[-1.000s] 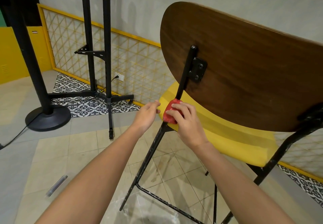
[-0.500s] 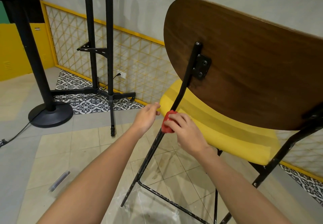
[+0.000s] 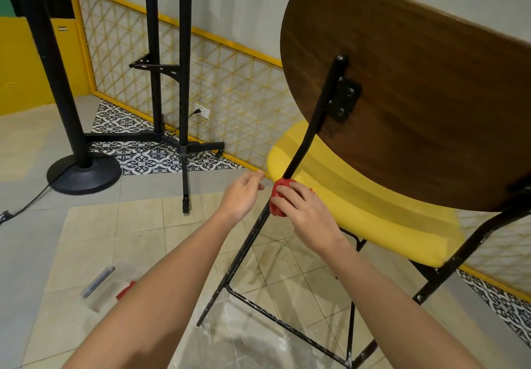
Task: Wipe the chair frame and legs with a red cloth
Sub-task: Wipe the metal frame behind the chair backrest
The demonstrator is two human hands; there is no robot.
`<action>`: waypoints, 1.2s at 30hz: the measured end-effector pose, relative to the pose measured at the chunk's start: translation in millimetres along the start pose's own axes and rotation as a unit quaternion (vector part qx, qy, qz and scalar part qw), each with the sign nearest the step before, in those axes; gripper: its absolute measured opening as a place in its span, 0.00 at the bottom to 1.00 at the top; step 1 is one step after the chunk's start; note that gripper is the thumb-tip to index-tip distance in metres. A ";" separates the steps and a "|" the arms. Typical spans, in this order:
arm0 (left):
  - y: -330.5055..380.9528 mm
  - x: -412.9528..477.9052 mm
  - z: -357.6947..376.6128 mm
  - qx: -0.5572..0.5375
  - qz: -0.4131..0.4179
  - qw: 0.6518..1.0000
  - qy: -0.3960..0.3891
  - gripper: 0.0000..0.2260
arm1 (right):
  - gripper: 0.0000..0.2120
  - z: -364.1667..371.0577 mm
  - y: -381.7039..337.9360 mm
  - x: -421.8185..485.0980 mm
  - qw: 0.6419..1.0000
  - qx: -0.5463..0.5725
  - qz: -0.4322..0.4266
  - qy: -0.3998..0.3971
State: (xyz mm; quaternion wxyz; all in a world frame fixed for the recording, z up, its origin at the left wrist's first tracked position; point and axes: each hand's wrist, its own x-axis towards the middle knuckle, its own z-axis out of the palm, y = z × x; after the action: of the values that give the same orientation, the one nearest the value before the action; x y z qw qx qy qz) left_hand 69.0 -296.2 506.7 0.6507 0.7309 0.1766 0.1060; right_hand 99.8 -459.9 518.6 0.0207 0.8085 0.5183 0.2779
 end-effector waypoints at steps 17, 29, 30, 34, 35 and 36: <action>-13.4 4.3 -10.7 -0.014 0.001 1.000 0.014 0.18 | 0.20 -8.9 -4.3 28.8 0.995 -0.100 -0.021 -0.013; -18.8 7.6 -22.8 -0.023 -0.006 0.999 0.041 0.18 | 0.10 -8.5 -17.1 51.4 0.971 -0.215 -0.038 -0.098; -19.4 8.1 -22.8 -0.025 -0.006 0.999 0.042 0.18 | 0.09 -7.7 -16.5 50.6 0.971 -0.212 -0.044 -0.102; -23.7 7.2 -22.0 -0.023 -0.006 0.999 0.037 0.18 | 0.06 0.5 -21.7 43.1 0.968 -0.195 -0.073 -0.138; -25.2 7.1 -22.2 -0.022 -0.006 0.999 0.035 0.18 | 0.05 3.8 -24.1 41.2 0.968 -0.185 -0.078 -0.152; -26.8 7.0 -22.6 -0.022 -0.009 0.999 0.032 0.18 | 0.05 7.9 -26.2 38.8 0.968 -0.170 -0.083 -0.167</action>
State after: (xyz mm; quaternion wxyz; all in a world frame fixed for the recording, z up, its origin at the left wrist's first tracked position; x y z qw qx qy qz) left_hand 63.5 -270.4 482.6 0.6612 0.7113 0.2016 0.1274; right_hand 93.9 -412.8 520.1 0.2669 0.7820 0.5184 0.2204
